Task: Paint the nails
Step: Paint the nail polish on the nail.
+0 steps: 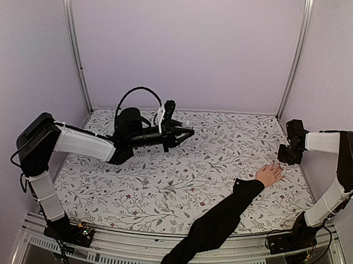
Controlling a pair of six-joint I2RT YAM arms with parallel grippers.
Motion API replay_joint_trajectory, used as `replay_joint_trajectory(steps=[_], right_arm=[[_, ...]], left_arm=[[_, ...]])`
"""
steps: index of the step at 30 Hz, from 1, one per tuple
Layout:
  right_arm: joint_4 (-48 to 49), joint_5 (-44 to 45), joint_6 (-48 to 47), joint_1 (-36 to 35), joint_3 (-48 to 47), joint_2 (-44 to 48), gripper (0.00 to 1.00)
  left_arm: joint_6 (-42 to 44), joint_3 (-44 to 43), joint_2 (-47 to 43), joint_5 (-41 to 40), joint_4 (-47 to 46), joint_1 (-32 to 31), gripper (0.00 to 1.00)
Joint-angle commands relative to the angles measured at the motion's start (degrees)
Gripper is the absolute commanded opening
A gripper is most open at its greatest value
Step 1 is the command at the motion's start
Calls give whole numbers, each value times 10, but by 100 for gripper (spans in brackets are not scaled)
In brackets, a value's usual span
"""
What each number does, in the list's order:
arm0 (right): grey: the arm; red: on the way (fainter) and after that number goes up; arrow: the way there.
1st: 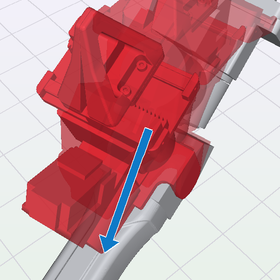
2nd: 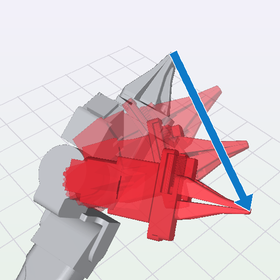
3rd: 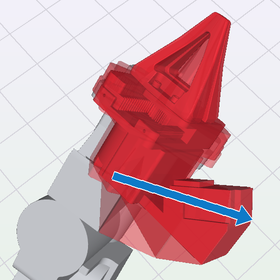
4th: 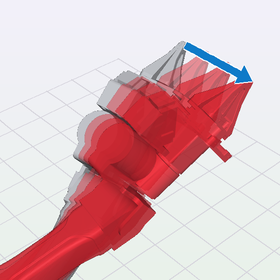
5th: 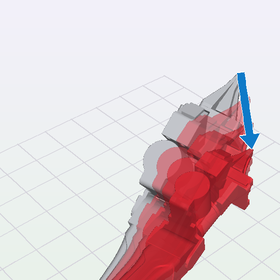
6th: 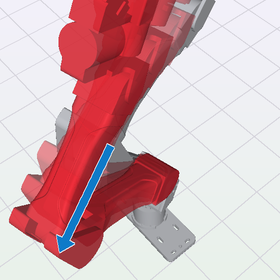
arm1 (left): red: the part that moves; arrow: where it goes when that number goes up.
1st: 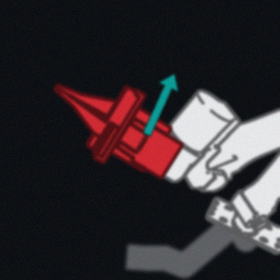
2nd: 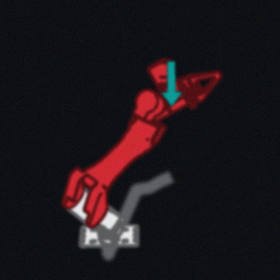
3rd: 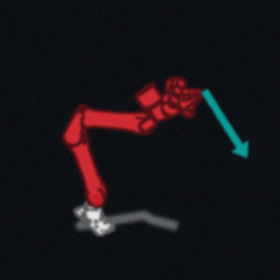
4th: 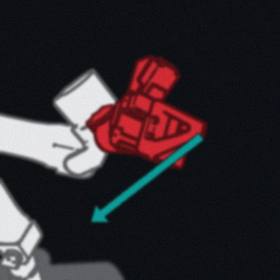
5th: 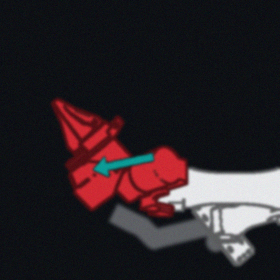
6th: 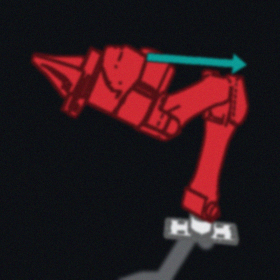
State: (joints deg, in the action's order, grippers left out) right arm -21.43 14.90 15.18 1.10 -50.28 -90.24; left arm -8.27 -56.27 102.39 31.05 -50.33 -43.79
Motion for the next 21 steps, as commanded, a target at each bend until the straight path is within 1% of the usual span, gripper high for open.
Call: replay_joint_trajectory(steps=[1,21], right_arm=[[6,17,-2,-4,2,2,0],[2,43,-5,-4,-1,0,0]], left_arm=[[-2,4,-2,2,-20,7,0],[-1,6,-5,1,-18,7,0]])
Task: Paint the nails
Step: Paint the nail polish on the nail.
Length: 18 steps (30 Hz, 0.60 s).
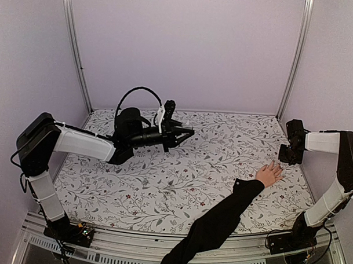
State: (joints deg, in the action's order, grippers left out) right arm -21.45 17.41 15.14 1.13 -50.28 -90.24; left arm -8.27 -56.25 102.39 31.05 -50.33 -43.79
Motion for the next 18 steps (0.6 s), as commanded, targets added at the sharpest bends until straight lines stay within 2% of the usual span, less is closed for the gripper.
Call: replay_joint_trajectory(steps=[1,18], right_arm=[[3,19,-5,-4,-1,1,0],[10,-25,-13,-4,12,60,0]], left_arm=[[0,6,-5,2,-17,7,0],[-5,8,-5,2,-23,7,0]])
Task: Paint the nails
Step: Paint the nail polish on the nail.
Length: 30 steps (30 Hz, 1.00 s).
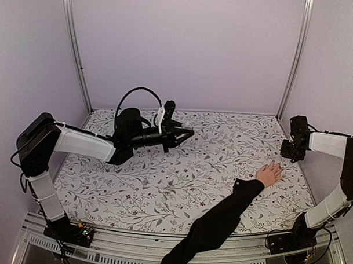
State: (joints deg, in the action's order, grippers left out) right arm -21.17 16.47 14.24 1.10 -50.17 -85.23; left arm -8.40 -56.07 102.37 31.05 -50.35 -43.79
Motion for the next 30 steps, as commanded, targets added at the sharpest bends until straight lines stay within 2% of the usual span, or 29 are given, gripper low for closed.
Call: replay_joint_trajectory(steps=[1,30], right_arm=[[6,-19,-3,-4,11,8,0],[-5,-31,17,-7,24,-26,0]], left_arm=[[-3,7,-6,2,-22,7,0],[-4,11,-8,1,-26,7,0]])
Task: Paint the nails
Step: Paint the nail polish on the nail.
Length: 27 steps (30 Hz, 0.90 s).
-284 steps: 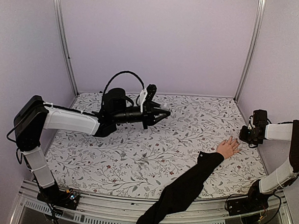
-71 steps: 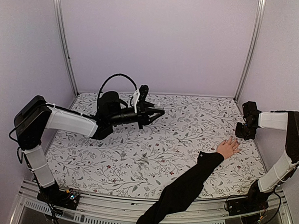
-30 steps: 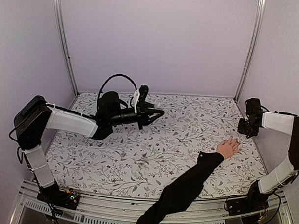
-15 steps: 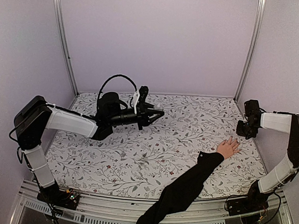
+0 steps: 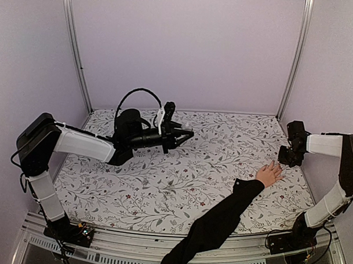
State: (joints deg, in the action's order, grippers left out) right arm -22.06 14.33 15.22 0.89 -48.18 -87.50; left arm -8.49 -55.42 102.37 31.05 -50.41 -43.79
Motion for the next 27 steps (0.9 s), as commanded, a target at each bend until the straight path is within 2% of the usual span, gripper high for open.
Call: replay_joint_trajectory(steps=[1,27], right_arm=[[7,-8,7,-5,6,-4,0],[36,12,7,-5,6,-20,0]], left_arm=[[-4,5,-8,1,-25,7,0],[-1,0,-6,2,-22,7,0]])
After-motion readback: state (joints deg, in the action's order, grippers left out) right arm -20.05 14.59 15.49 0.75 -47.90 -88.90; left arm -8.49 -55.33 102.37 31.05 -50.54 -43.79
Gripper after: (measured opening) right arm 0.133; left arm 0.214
